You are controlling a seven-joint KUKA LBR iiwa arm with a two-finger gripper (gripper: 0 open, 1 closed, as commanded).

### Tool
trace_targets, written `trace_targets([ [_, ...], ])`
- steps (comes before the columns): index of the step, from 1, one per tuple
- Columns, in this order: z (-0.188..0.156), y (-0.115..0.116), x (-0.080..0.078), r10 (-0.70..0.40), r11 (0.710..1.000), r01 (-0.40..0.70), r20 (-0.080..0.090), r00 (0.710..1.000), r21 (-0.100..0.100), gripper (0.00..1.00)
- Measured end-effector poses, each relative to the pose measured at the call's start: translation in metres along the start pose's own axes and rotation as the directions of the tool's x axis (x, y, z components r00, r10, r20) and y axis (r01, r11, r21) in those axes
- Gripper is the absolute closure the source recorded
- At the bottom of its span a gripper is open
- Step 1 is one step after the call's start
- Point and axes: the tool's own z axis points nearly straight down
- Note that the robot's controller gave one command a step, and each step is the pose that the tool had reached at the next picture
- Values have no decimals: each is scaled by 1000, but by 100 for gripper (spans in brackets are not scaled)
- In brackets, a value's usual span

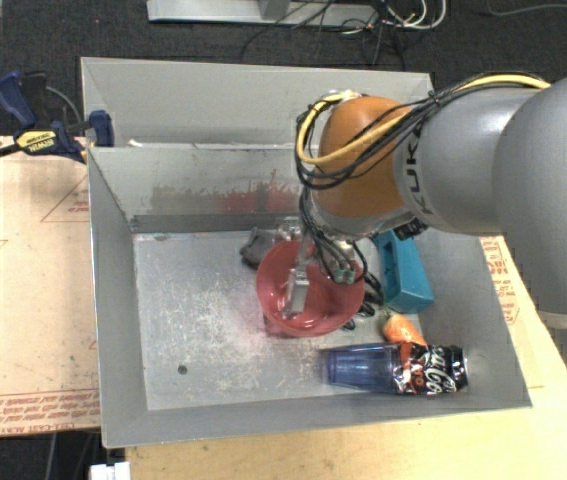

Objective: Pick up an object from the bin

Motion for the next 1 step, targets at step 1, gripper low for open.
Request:
trace_targets([
  [1, -74, 14, -28, -278, 961, 278, 12, 961, 2, 0],
])
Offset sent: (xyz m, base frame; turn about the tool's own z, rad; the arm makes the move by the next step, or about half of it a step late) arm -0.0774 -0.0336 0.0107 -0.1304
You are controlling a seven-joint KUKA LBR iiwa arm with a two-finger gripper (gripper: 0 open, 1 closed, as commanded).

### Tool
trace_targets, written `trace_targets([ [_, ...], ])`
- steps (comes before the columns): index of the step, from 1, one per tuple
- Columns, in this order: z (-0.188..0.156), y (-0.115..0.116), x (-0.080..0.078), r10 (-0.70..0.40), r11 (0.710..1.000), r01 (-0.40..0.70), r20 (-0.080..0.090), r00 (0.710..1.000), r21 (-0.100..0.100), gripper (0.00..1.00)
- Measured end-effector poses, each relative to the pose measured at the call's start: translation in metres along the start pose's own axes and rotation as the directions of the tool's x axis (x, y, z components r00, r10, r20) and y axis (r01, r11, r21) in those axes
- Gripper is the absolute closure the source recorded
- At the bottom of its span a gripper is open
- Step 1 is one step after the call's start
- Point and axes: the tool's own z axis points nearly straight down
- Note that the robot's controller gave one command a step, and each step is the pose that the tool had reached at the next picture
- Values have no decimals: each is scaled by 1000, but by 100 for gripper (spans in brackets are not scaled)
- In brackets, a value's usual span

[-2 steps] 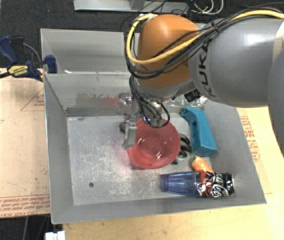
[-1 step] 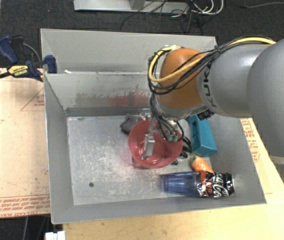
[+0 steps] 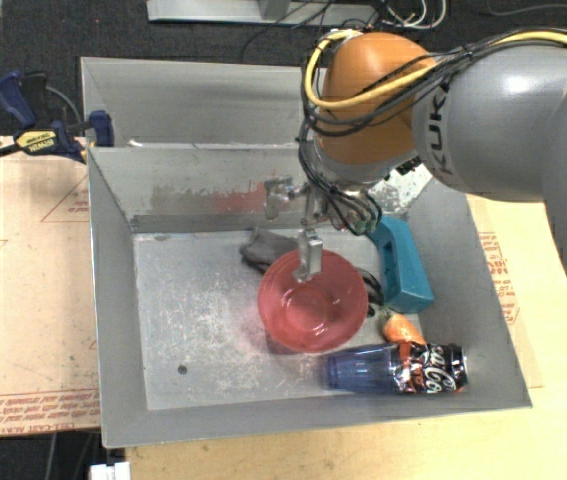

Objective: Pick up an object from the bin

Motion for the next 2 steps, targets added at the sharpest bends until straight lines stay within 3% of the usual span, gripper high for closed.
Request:
trace_targets([
  [1, 65, -20, 117, 154, 988, -154, -20, 988, -1, 0],
  [2, 91, -45, 37, 401, 916, -401, 2, 916, -2, 0],
])
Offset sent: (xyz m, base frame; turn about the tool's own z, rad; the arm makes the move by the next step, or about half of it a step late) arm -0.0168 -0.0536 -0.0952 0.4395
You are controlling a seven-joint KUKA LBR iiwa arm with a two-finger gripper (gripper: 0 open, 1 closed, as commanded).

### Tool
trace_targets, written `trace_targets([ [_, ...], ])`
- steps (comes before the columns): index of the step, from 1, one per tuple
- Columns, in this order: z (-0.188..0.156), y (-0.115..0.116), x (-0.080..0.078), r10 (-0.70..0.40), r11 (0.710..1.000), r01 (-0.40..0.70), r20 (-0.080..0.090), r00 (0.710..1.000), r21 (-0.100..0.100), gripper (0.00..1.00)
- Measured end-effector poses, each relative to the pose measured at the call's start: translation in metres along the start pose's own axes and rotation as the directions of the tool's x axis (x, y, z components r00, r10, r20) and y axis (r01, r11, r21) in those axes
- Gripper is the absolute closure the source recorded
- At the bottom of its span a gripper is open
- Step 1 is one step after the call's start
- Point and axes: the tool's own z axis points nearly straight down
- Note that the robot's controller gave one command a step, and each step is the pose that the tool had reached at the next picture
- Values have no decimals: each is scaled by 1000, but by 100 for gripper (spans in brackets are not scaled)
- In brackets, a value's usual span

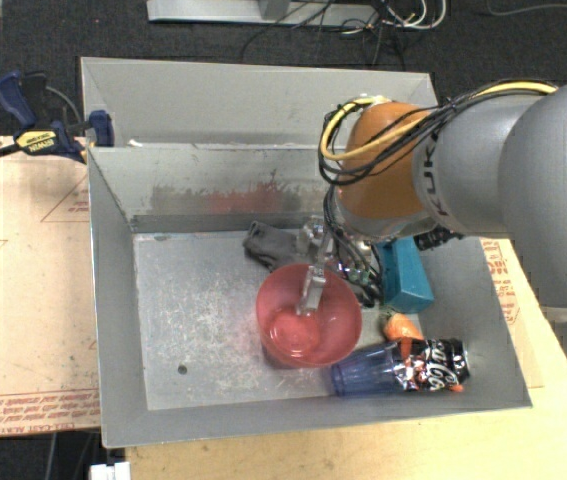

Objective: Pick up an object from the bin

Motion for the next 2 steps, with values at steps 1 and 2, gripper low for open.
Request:
trace_targets([
  [1, -3, -44, 4, -625, 781, 625, 1, 781, -6, 100],
  [2, -2, -50, 5, -627, 779, 627, 0, 779, -5, 100],
])
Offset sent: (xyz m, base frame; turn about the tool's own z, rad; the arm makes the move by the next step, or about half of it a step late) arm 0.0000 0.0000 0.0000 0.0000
